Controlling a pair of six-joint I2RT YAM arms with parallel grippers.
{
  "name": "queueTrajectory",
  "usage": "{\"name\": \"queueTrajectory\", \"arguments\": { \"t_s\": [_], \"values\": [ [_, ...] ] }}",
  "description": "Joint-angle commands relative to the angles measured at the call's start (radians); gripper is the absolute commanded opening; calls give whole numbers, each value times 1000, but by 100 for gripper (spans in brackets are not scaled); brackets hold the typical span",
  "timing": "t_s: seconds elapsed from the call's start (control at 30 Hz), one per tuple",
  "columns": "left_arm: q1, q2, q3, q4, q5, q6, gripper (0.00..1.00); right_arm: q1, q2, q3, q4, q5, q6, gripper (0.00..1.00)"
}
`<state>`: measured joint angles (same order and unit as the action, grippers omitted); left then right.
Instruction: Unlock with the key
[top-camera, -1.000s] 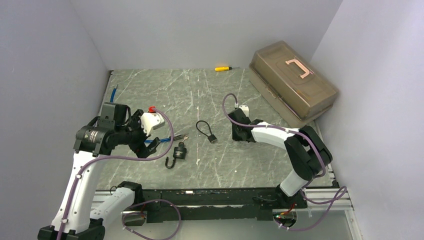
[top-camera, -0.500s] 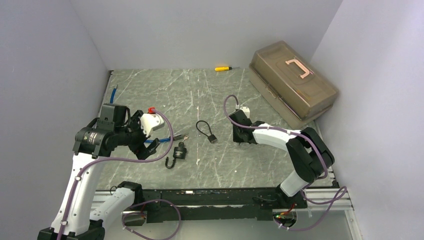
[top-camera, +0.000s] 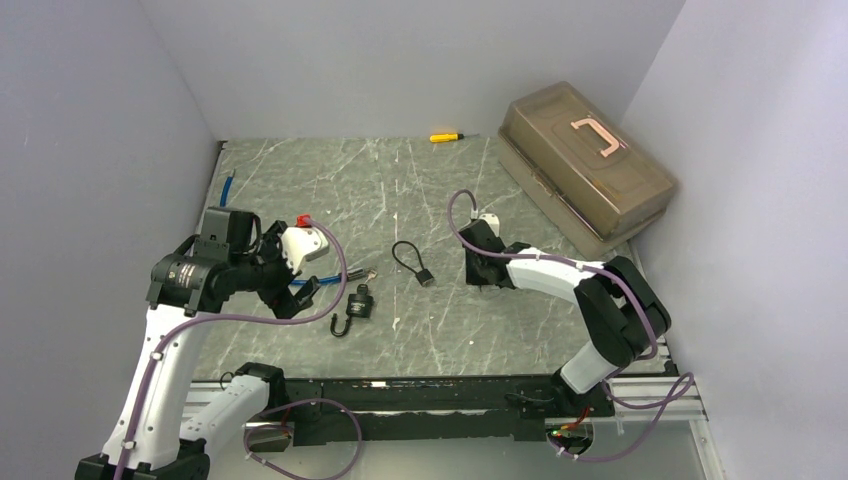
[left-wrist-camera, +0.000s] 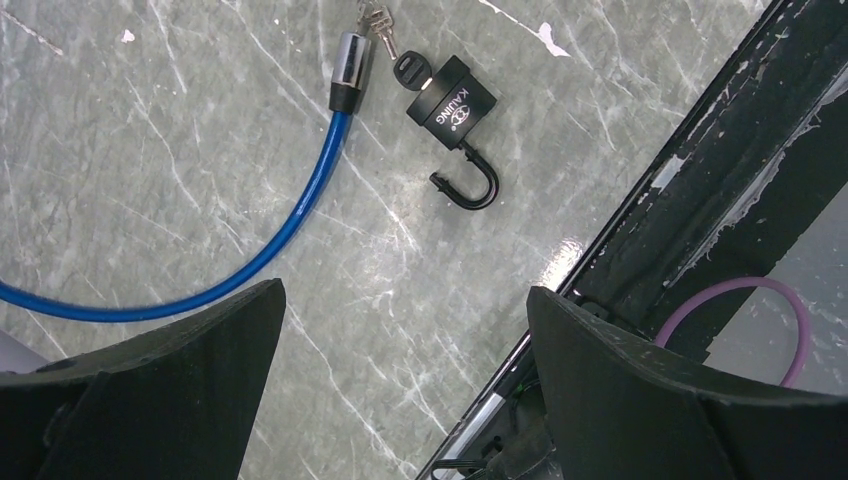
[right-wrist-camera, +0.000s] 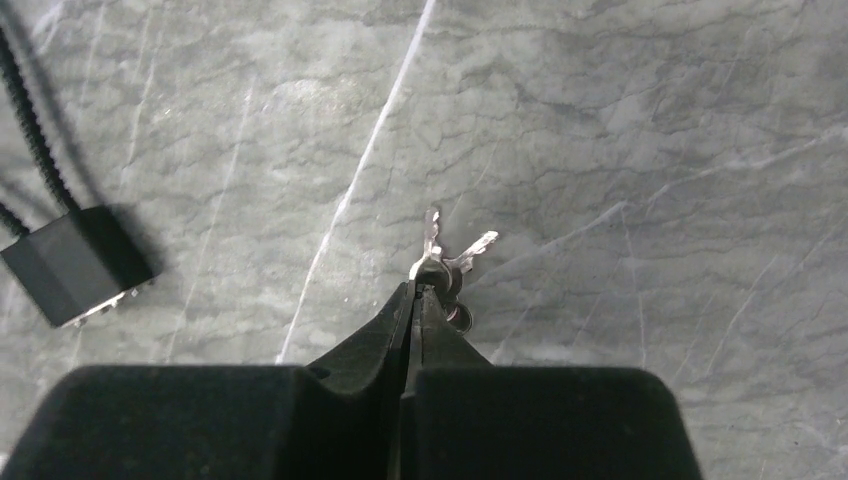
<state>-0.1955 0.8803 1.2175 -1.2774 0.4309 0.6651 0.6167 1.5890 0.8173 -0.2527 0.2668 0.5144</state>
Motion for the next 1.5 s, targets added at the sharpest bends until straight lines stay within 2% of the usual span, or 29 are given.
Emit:
{"name": "queueTrajectory", "arguments": {
  "t_s": [0.0, 0.33, 0.43, 0.5, 0.53, 0.6, 0.8, 1.0, 1.17, 1.47],
  "values": [
    [3, 8, 3, 12, 58, 11, 96, 0, -100, -26, 43, -86, -37, 0],
    [2, 20, -37, 73, 132, 58, 92, 7, -317, -80, 56, -255, -80, 0],
    [0, 33, -56, 78, 154, 57, 90, 8, -314, -57, -25, -179, -80, 0],
    [-3, 37, -57, 86, 161, 56, 90, 5, -284, -45, -68, -112, -66, 41],
    [-4, 37, -55, 89, 166, 53, 90, 4, -268, -45, -73, -96, -59, 50],
    [-6, 33, -49, 96, 177, 45, 90, 2, -242, -51, -59, -96, -41, 57],
    [-12, 21, -37, 100, 178, 27, 90, -3, -117, -14, 12, -57, -35, 56],
    [-13, 6, -39, 94, 177, 16, 90, -6, -19, 30, 51, -24, -77, 48],
    [-13, 0, -50, 92, 186, 14, 90, -6, -14, 50, 37, -4, -89, 44],
    [-15, 5, -46, 90, 198, 5, 91, -7, 10, 62, 39, 2, -101, 43]
  ]
}}
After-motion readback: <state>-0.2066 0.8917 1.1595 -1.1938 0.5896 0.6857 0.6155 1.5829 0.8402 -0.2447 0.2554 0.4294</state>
